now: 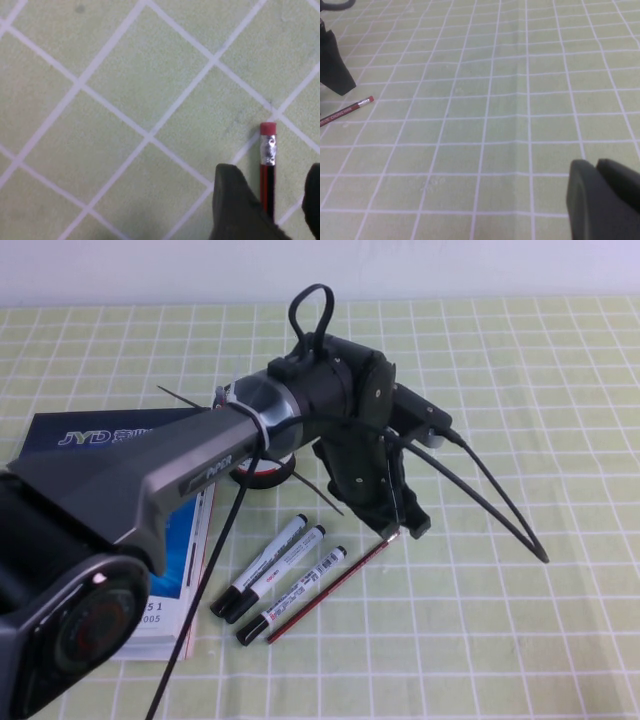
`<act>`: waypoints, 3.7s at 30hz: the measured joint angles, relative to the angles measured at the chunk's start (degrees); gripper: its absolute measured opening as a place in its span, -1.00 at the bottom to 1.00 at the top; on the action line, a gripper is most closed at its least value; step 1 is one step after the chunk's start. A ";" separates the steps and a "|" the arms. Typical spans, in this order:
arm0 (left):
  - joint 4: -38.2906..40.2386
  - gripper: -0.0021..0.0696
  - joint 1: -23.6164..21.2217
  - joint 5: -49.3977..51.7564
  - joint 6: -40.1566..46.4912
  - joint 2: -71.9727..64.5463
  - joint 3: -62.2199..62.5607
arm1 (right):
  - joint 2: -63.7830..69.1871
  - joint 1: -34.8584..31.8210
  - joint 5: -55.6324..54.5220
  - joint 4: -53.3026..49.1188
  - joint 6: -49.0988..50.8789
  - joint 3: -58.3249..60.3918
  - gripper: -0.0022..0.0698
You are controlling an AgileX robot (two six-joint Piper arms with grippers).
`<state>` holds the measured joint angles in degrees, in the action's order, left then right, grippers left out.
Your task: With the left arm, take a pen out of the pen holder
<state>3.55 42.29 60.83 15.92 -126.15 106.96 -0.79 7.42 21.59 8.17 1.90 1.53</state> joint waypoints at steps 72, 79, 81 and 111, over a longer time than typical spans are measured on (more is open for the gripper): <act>-2.18 -0.94 -32.63 -58.54 -15.92 125.19 -106.00 | 0.00 0.00 0.00 0.00 0.00 0.00 -0.98; -1.64 -0.94 -33.28 -55.21 -15.92 126.55 -108.29 | 0.00 0.00 0.00 0.00 0.00 0.00 -0.98; -1.64 -0.94 -34.25 -52.61 -15.92 126.55 -108.37 | 0.00 0.00 0.00 0.00 0.00 0.00 -0.98; -2.42 -0.94 -38.80 -38.88 -14.86 126.55 -108.37 | 0.00 0.00 0.00 0.00 0.00 0.00 -0.98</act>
<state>1.13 3.50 21.95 1.05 0.40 -1.42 -0.79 7.42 21.59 8.17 1.90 1.53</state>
